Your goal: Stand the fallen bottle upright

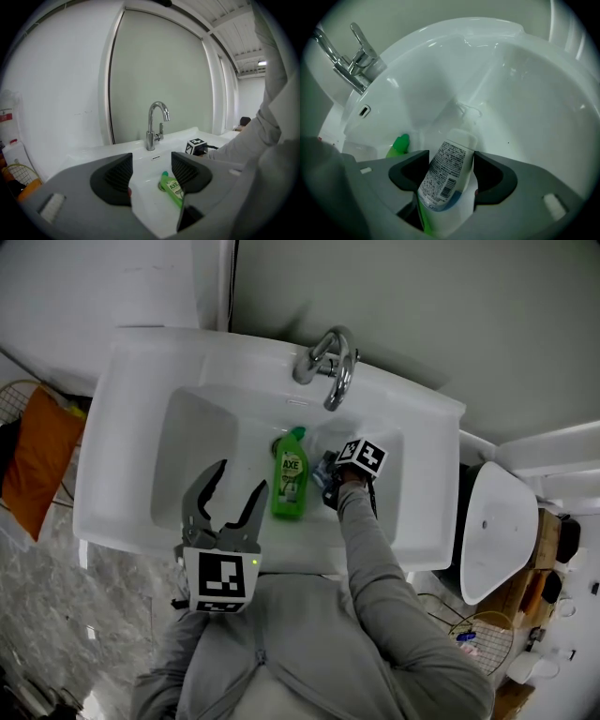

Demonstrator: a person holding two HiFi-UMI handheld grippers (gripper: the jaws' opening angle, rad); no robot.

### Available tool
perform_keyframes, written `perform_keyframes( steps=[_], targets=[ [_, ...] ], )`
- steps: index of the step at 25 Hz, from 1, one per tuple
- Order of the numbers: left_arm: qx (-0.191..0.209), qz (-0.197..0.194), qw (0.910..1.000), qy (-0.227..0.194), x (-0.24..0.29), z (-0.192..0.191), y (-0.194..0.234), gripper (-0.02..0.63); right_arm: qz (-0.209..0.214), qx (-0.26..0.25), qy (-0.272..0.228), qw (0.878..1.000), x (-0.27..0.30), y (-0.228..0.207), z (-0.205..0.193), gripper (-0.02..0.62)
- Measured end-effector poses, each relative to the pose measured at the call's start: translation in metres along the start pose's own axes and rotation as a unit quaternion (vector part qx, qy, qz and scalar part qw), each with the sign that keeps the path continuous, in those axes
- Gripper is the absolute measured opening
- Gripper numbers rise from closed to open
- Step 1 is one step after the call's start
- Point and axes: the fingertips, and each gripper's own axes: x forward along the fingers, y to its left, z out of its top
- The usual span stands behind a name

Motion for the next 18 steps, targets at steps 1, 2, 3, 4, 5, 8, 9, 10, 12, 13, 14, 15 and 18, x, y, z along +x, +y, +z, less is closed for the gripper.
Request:
perform_keyframes(
  steps=[1, 2, 3, 4, 5, 8, 9, 10, 12, 13, 14, 15, 18],
  targets=[
    [-0.001, 0.001, 1.0, 0.0, 0.001, 0.0, 0.0, 0.298, -0.002, -0.002, 0.005, 1.0, 0.002, 0.001, 0.0, 0.28],
    [-0.002, 0.001, 1.0, 0.001, 0.002, 0.0, 0.0, 0.298, -0.006, -0.006, 0.01, 1.0, 0.004, 0.002, 0.0, 0.285],
    [-0.003, 0.002, 1.0, 0.002, 0.002, -0.001, 0.0, 0.298, -0.01, -0.008, 0.016, 1.0, 0.006, 0.003, 0.0, 0.289],
    [-0.003, 0.003, 1.0, 0.002, 0.003, -0.001, 0.0, 0.298, -0.015, -0.01, 0.023, 1.0, 0.008, 0.003, 0.0, 0.298],
    [-0.003, 0.003, 1.0, 0.003, 0.004, -0.001, 0.001, 0.298, -0.02, -0.009, 0.03, 0.999, 0.011, 0.003, -0.001, 0.306],
    [-0.003, 0.005, 1.0, 0.004, 0.008, 0.0, 0.002, 0.298, -0.03, -0.003, 0.049, 0.998, 0.017, 0.002, -0.003, 0.32],
    [-0.004, 0.005, 1.0, 0.004, 0.009, 0.0, 0.002, 0.298, -0.034, -0.003, 0.052, 0.998, 0.018, 0.001, -0.003, 0.323],
    [-0.004, 0.005, 1.0, 0.005, 0.01, 0.0, 0.003, 0.298, -0.039, -0.004, 0.056, 0.998, 0.019, 0.001, -0.002, 0.325],
    [-0.004, 0.006, 1.0, 0.006, 0.012, 0.0, 0.004, 0.298, -0.052, -0.006, 0.064, 0.997, 0.021, 0.001, -0.003, 0.328],
    [-0.004, 0.006, 1.0, 0.007, 0.013, -0.001, 0.004, 0.298, -0.06, -0.007, 0.069, 0.996, 0.021, 0.001, -0.003, 0.328],
    [-0.003, 0.005, 1.0, 0.007, 0.015, 0.0, 0.004, 0.298, -0.068, -0.008, 0.072, 0.995, 0.022, 0.0, -0.004, 0.329],
    [-0.002, 0.003, 1.0, 0.007, 0.016, 0.0, 0.003, 0.298, -0.076, -0.01, 0.074, 0.994, 0.023, -0.001, -0.004, 0.33],
    [0.0, -0.002, 1.0, 0.006, 0.019, 0.002, 0.002, 0.298, -0.091, -0.026, 0.076, 0.993, 0.023, -0.003, -0.005, 0.333]
  ],
)
